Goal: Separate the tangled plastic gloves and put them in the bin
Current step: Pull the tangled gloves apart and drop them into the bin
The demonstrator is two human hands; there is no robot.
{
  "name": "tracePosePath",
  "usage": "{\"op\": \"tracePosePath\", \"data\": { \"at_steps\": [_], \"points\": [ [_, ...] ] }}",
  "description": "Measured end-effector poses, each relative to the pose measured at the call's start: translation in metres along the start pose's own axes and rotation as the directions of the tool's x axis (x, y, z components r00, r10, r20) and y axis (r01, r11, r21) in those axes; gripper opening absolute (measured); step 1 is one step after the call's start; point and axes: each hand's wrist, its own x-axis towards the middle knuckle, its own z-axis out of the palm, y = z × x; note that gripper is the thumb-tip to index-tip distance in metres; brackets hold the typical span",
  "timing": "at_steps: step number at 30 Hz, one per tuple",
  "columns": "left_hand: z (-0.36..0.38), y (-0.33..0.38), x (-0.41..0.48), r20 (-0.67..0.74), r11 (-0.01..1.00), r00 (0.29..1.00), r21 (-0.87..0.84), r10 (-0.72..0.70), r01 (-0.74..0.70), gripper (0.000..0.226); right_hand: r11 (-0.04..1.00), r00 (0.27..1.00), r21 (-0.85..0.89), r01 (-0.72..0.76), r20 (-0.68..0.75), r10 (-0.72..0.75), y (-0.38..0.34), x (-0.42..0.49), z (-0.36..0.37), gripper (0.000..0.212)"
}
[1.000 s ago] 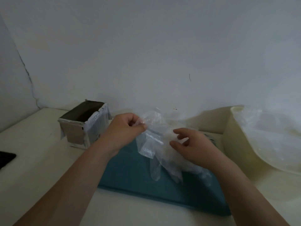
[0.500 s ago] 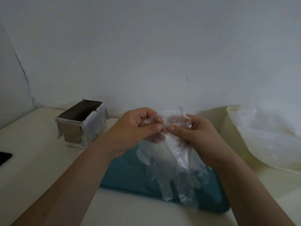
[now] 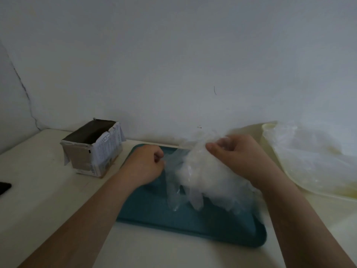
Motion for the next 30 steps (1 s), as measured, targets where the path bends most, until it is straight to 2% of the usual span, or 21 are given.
{"op": "tracePosePath", "data": {
  "at_steps": [2,4,6,11,16,18,20,23,24,30],
  "points": [
    [0.012,0.008,0.004,0.027,0.997,0.999,-0.075,-0.033,0.035,0.025,0.996,0.992,-0.091,0.008,0.128,0.003,0.008,0.002,0.004,0.035],
    [0.022,0.015,0.010,0.094,0.995,0.993,-0.061,-0.070,0.076,0.039,0.980,0.969,-0.197,0.037,0.245,0.013,0.015,0.003,0.007,0.037],
    [0.029,0.018,0.014,0.113,0.992,0.989,-0.072,-0.095,0.103,0.035,0.973,0.948,-0.224,0.060,0.318,0.014,0.015,0.003,0.007,0.031],
    [0.036,0.011,0.014,0.080,0.970,0.990,-0.209,-0.113,0.127,0.006,0.979,0.930,-0.181,0.097,0.366,-0.024,0.017,0.004,0.007,0.023],
    [0.019,0.013,0.011,-0.051,0.884,0.988,-0.456,-0.146,0.107,0.012,0.971,0.938,-0.173,0.166,0.330,-0.101,0.017,0.006,0.009,0.028],
    [0.011,0.010,0.014,-0.118,0.917,0.985,-0.394,-0.124,0.068,0.012,0.968,0.935,-0.166,0.185,0.333,-0.122,0.017,0.006,0.011,0.030],
    [0.010,0.003,0.014,-0.123,0.968,0.988,-0.244,-0.098,0.065,0.004,0.962,0.931,-0.182,0.202,0.340,-0.132,0.018,0.007,0.013,0.031],
    [0.019,-0.003,0.012,0.049,0.991,0.993,-0.068,-0.111,0.114,0.048,0.953,0.930,-0.197,0.232,0.333,-0.157,0.018,0.007,0.018,0.031],
    [0.022,-0.001,0.013,0.088,0.992,0.989,-0.031,-0.116,0.119,0.054,0.952,0.929,-0.195,0.237,0.333,-0.163,0.019,0.006,0.018,0.031],
    [0.029,0.003,0.012,0.063,0.996,0.995,0.037,-0.078,0.076,0.017,0.953,0.910,-0.185,0.239,0.386,-0.153,0.025,0.009,0.025,0.028]
  ]
}}
